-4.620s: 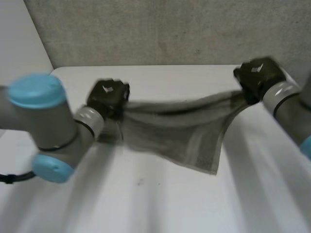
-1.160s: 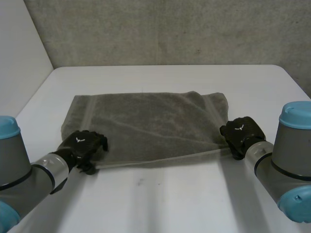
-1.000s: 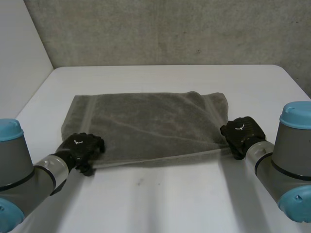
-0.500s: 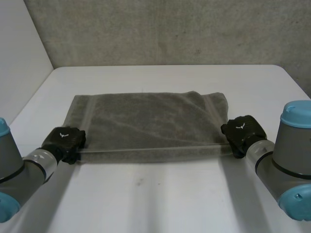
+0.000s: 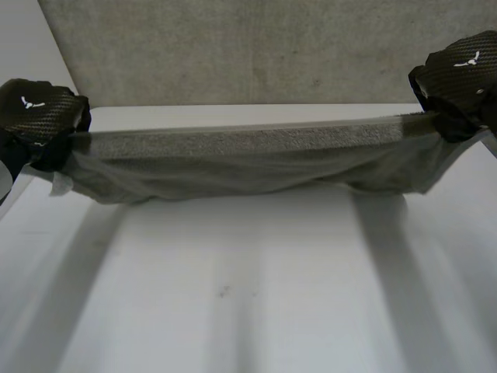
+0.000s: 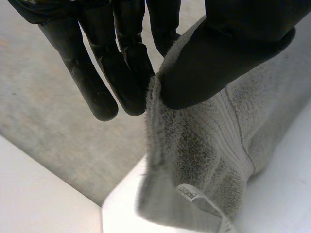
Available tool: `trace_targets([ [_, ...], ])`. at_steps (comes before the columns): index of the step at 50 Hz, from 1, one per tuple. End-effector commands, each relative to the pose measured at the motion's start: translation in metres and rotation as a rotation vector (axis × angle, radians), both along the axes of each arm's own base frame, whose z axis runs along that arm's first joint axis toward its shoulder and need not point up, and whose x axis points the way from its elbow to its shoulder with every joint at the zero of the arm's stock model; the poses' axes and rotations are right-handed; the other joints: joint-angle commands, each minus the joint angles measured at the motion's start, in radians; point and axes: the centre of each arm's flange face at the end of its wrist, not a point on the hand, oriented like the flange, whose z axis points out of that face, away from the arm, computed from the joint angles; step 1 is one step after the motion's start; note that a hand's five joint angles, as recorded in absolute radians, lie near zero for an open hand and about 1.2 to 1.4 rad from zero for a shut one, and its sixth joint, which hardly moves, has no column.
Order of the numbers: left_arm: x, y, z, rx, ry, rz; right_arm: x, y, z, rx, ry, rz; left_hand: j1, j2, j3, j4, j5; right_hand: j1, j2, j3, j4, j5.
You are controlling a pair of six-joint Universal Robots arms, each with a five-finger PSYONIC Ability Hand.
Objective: Fold the towel.
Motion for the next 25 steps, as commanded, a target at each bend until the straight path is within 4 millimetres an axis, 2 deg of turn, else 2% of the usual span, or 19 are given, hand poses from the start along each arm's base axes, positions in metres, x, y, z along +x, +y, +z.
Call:
trace_targets([
  [1,-0.005,-0.005,-0.035,0.203,-0.163,-0.063,-0.003,-0.022,-0.035,0.171,0.146,0.019,0.202,0.179,0.181,0.183,0.181,0.448,0.220,0.208,0.199,0.234],
  [2,-0.005,-0.005,-0.035,0.203,-0.164,-0.063,-0.003,-0.022,-0.035,0.171,0.147,0.019,0.202,0.179,0.181,0.183,0.181,0.448,0.220,0.208,0.199,0.234],
  [4,-0.009,-0.014,-0.059,0.276,-0.201,-0.087,0.002,-0.032,-0.061,0.242,0.194,0.031,0.202,0.179,0.181,0.183,0.181,0.448,0.220,0.208,0.199,0.234],
  [5,-0.009,-0.014,-0.059,0.276,-0.201,-0.087,0.002,-0.032,-0.061,0.242,0.194,0.031,0.202,0.179,0.181,0.183,0.181,0.448,0.220,0.208,0.199,0.234],
  [7,-0.013,-0.024,-0.089,0.369,-0.216,-0.108,0.006,-0.042,-0.090,0.321,0.231,0.042,0.202,0.179,0.181,0.183,0.181,0.448,0.220,0.208,0.199,0.234],
  [8,-0.013,-0.025,-0.090,0.370,-0.216,-0.109,0.006,-0.042,-0.090,0.321,0.231,0.042,0.202,0.179,0.181,0.183,0.181,0.448,0.220,0.208,0.199,0.234],
  [9,-0.016,-0.031,-0.103,0.406,-0.222,-0.118,0.007,-0.048,-0.103,0.351,0.242,0.044,0.202,0.179,0.181,0.183,0.181,0.448,0.220,0.208,0.199,0.234],
  [10,-0.016,-0.031,-0.103,0.407,-0.222,-0.118,0.007,-0.048,-0.103,0.351,0.242,0.044,0.202,0.179,0.181,0.183,0.181,0.448,0.220,0.208,0.199,0.234],
  [12,-0.020,-0.048,-0.124,0.440,-0.232,-0.116,0.009,-0.056,-0.125,0.404,0.263,0.039,0.202,0.179,0.181,0.183,0.181,0.448,0.220,0.208,0.199,0.234],
  [13,-0.020,-0.048,-0.124,0.440,-0.232,-0.116,0.009,-0.056,-0.125,0.405,0.263,0.039,0.202,0.179,0.181,0.183,0.181,0.448,0.220,0.208,0.199,0.234],
  [15,-0.024,-0.068,-0.131,0.412,-0.245,-0.091,0.011,-0.070,-0.139,0.396,0.277,0.020,0.202,0.179,0.181,0.183,0.181,0.448,0.220,0.208,0.199,0.234],
  [18,-0.029,-0.078,-0.131,0.375,-0.247,-0.087,0.014,-0.081,-0.141,0.353,0.271,0.010,0.202,0.179,0.181,0.183,0.181,0.448,0.220,0.208,0.199,0.234],
  [20,-0.037,-0.103,-0.116,0.217,-0.227,-0.077,0.024,-0.103,-0.131,0.201,0.235,-0.006,0.202,0.179,0.181,0.183,0.181,0.448,0.220,0.208,0.199,0.234],
  [21,-0.037,-0.103,-0.115,0.216,-0.227,-0.077,0.024,-0.103,-0.131,0.200,0.235,-0.007,0.202,0.179,0.181,0.183,0.181,0.448,0.220,0.208,0.199,0.234],
  [23,-0.048,-0.127,-0.086,-0.035,-0.178,-0.067,0.035,-0.130,-0.097,-0.056,0.161,-0.049,0.202,0.179,0.181,0.183,0.181,0.448,0.220,0.208,0.199,0.234],
  [24,-0.049,-0.127,-0.085,-0.036,-0.178,-0.067,0.035,-0.130,-0.097,-0.057,0.160,-0.049,0.202,0.179,0.181,0.183,0.181,0.448,0.220,0.208,0.199,0.234],
  [25,-0.058,-0.135,-0.065,-0.191,-0.142,-0.070,0.040,-0.140,-0.074,-0.210,0.101,-0.076,0.202,0.179,0.181,0.183,0.181,0.448,0.220,0.208,0.199,0.234],
])
